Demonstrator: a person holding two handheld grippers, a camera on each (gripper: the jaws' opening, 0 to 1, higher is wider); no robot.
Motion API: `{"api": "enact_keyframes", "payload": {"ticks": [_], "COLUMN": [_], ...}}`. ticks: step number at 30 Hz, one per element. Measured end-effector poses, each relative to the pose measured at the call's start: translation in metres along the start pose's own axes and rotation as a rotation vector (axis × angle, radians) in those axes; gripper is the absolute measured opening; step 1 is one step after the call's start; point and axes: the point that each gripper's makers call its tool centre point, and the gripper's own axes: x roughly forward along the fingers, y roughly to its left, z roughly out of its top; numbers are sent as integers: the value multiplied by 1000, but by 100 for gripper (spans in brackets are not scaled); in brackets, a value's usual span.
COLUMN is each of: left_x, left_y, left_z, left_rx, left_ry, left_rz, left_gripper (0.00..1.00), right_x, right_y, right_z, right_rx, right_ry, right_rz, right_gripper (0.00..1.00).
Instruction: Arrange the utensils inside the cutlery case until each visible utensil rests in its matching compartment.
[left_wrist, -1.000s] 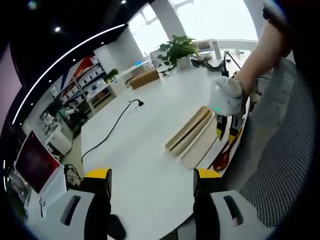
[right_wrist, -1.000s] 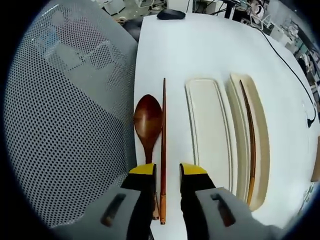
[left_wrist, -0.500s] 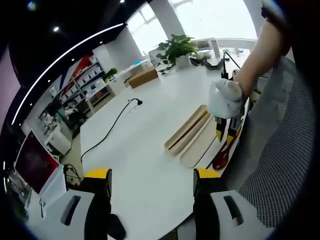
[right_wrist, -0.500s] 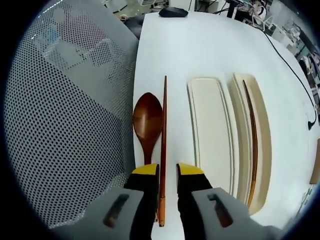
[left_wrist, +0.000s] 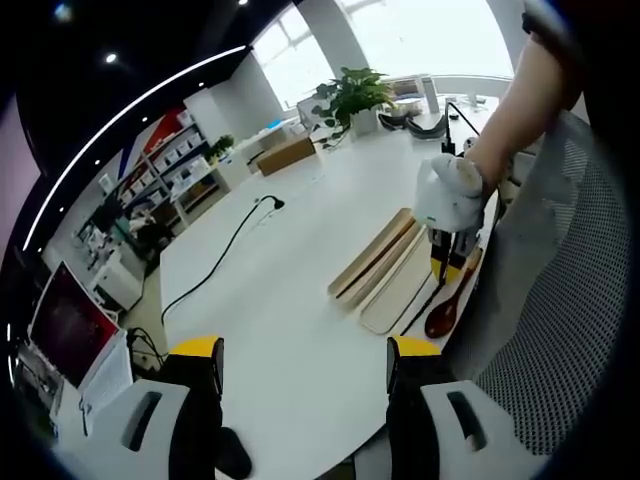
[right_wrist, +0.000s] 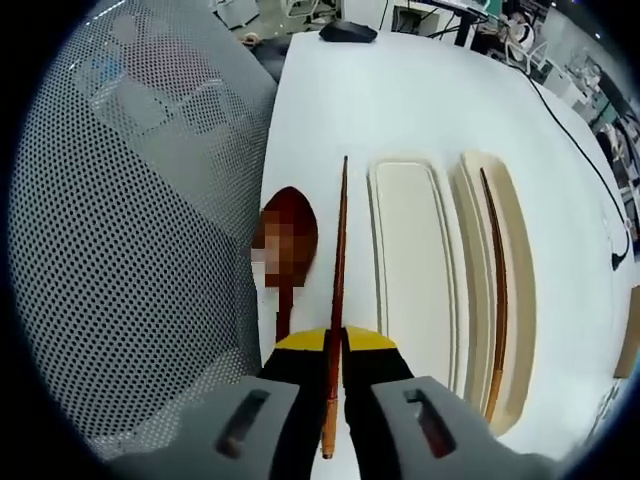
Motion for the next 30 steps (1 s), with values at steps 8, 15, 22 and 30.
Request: {"api": "enact_keyframes", "payload": {"ticks": [8,15,22,30], "left_x": [0,0,1,1], "left_y": [0,0,0,0], "left_z": [0,0,-1,-1], "left_rx": [-1,3,3,5], "left_ry": [0,4,7,8], "left_rz": [3,-1,-1,0], "left_gripper": [68,68,68,68], "right_x": [-4,-4,-3,0], "right_y": [-7,-4,-8,-8], "right_z": [-15,-14,-9,-2], "right_rx": [29,50,45,27], "right_ry": [42,61,56,54], "right_rz": [2,3,-17,-51], "right_gripper": [1,4,6,6]}}
